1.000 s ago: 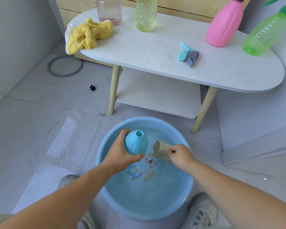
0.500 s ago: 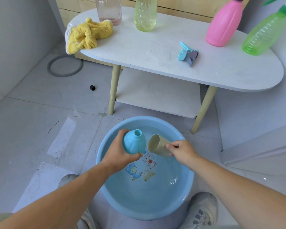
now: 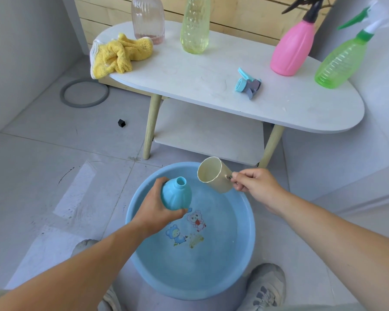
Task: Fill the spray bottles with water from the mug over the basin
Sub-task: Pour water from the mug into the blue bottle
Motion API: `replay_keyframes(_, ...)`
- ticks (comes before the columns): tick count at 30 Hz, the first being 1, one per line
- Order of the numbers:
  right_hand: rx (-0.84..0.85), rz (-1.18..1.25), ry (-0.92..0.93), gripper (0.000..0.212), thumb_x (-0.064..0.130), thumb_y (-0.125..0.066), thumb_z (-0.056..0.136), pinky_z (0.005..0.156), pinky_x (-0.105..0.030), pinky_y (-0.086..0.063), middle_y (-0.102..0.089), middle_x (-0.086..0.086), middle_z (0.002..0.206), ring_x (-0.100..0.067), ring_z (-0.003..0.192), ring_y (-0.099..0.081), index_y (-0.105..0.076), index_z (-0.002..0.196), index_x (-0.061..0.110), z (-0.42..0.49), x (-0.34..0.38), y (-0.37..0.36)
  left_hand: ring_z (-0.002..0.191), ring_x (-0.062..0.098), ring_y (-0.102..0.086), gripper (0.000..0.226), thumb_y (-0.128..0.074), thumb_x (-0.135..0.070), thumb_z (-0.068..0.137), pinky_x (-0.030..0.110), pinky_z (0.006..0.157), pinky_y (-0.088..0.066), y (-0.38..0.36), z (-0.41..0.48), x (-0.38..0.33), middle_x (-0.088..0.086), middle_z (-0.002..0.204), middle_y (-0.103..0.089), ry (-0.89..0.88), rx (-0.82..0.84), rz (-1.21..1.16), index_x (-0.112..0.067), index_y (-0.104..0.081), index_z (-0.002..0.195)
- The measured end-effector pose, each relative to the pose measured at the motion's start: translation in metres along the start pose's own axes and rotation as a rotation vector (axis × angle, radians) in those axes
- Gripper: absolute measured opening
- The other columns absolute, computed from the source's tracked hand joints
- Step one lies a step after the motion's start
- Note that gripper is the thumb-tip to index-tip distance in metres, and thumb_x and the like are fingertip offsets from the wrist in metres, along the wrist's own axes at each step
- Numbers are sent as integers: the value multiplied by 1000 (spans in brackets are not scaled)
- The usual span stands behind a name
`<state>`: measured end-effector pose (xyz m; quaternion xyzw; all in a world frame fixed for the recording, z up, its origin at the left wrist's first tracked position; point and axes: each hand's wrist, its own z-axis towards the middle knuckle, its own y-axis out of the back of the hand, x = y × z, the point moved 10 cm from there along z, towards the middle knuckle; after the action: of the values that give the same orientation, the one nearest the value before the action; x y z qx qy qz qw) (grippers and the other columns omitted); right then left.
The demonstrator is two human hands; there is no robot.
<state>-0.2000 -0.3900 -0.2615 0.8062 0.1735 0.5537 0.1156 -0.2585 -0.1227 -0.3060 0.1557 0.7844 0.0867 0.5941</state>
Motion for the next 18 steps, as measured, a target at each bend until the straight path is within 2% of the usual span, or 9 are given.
replay_keyframes(2,-5,-30,-61,23,25,-66,92,93,-40,-55,-66,-1,63,-16,75,-63,-75,73,18,5,-22,-8,93,7,-64,72,-94,-23,67,14,62,-54,0,0,1,-10,108,-61,3,3,9,-35,-45,118)
replay_keyframes(3,-14,-58,-90,23,27,-66,92,92,-43,-53,-65,2,60,-17,74,-62,-75,72,19,7,-34,-12,93,7,-64,72,-94,-23,67,14,61,-53,-1,0,1,-10,108,-61,6,5,9,-36,-45,119)
replay_keyframes(5,-36,-119,-137,23,29,-66,92,75,-38,-55,-64,7,56,-18,70,-58,-76,75,18,8,-55,-21,92,7,-64,73,-94,-25,68,15,60,-53,-2,0,1,-11,108,-61,12,10,16,-37,-44,119)
replay_keyframes(6,-45,-150,-148,23,29,-65,93,63,-32,-49,-64,7,56,-18,67,-56,-76,77,15,8,-64,-25,93,7,-64,73,-94,-26,68,16,60,-53,-3,0,1,-11,108,-61,11,13,22,-37,-44,119)
replay_keyframes(8,-54,-203,-152,26,29,-63,93,55,-26,-38,-65,6,58,-15,59,-50,-76,81,10,9,-78,-32,93,7,-64,73,-94,-27,68,17,61,-54,-4,0,1,-12,108,-60,9,17,34,-38,-43,120)
replay_keyframes(11,-42,-258,-168,31,28,-62,95,51,-23,-35,-68,-2,66,-13,51,-44,-73,81,1,10,-95,-40,94,8,-64,73,-93,-25,68,20,63,-58,-5,0,5,-11,110,-60,20,24,31,-38,-43,121)
replay_keyframes(14,-14,-357,-150,38,30,-59,94,52,-25,-37,-68,-12,68,-15,53,-44,-67,76,-2,13,-104,-45,94,7,-63,74,-92,-23,69,18,61,-57,-6,-1,6,-11,110,-59,24,28,36,-38,-42,122)
replay_keyframes(18,19,-496,-120,44,34,-57,93,53,-28,-32,-51,-3,62,-16,53,-39,-53,67,-1,17,-109,-49,94,6,-62,75,-92,-22,69,11,60,-53,-5,-1,6,-12,110,-58,16,26,39,-36,-42,123)
